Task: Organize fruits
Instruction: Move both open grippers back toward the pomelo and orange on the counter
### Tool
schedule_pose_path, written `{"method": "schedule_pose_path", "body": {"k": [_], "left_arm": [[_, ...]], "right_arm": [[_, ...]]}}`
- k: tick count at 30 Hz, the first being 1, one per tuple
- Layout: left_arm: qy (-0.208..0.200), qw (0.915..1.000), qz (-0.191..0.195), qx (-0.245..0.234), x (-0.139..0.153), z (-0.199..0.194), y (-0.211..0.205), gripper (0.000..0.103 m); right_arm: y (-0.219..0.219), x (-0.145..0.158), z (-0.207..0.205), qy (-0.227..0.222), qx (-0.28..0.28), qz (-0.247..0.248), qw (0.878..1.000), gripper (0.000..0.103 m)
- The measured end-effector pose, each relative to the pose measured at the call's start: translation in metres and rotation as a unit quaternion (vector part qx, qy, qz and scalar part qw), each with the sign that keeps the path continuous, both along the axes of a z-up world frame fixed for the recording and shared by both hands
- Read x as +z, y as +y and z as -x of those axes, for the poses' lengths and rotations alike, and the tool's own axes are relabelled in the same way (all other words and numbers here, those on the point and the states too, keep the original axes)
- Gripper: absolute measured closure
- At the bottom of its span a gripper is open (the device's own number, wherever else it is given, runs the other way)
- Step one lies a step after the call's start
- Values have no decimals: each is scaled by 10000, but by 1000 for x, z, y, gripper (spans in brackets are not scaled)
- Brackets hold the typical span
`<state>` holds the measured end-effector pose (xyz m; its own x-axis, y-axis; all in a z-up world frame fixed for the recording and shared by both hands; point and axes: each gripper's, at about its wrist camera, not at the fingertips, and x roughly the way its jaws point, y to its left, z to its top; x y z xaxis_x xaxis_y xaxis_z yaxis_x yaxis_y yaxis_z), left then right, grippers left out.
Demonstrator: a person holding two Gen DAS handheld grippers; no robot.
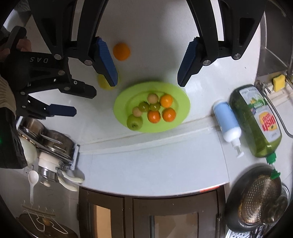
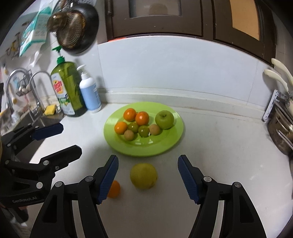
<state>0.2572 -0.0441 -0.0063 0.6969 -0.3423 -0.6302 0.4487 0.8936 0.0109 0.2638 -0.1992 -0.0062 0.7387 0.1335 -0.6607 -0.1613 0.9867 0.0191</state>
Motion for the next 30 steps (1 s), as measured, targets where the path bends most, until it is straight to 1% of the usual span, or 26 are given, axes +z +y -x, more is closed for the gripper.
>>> {"method": "schedule_pose_path", "body": {"k": [4,11,17,22,30], "left_arm": [[78,9999,-35,-98,-10,8,-1,36],[167,9988,-203,-424,-28,16,-12,37],[474,9966,-295,-606,-49,13,-21,37],[667,9951,-320,-662,-62,8,-26,40],[747,9945,-354,-637,-75,-1,-28,44]], "right_arm": [[3,-9,9,88,61,122,9999,35],[0,-27,11,318,146,125,9993,35],[-3,-45,3,516,151,83,9985,35],[-5,-57,-4,669,145,57,9976,35],[-4,-68,-15,831,189,52,9963,35]]}}
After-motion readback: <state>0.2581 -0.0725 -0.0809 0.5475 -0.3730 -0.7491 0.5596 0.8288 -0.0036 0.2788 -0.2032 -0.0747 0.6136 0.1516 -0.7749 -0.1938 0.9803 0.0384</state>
